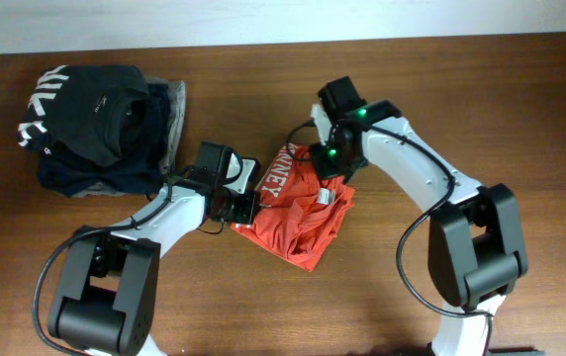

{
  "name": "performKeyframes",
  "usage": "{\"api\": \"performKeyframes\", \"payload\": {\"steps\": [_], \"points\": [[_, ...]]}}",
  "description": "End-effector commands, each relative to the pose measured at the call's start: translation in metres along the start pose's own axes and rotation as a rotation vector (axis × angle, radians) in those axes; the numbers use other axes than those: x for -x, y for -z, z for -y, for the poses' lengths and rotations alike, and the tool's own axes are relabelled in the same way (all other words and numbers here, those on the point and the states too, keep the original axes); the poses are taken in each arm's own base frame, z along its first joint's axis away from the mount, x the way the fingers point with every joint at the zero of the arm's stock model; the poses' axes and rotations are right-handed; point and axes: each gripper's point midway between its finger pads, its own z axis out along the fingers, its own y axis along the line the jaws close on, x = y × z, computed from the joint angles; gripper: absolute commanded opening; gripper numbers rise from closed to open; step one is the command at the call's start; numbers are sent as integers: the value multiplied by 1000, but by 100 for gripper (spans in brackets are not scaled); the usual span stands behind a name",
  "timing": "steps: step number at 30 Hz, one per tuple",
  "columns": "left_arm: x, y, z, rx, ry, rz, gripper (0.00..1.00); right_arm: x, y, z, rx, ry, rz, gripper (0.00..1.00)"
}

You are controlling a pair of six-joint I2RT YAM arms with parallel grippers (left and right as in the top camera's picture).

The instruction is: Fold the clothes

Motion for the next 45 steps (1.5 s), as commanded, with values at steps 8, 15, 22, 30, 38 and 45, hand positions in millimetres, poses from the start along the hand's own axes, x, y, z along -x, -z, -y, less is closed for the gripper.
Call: {"api": "performKeyframes", "payload": {"steps": [8,15,22,30,38,45], "points": [[-23,-16,-17,54,46,-77,4,3,9,2,190,60,15,39],[-10,-11,-6,8,54,-50,22,16,3,-13,263,44,56,40],[-6,-10,-1,-17,63,-46,21,11,-21,-35,270,81,17,30],[-7,-10,-3,-8,65,-49,11,4,-17,-18,212,52,-11,4],[-7,-10,-6,11,64,-47,7,-21,18,20,151,8,-71,5],[-2,-7,-5,9,61,-38,24,-34,21,33,91,-39,-125,38]]}}
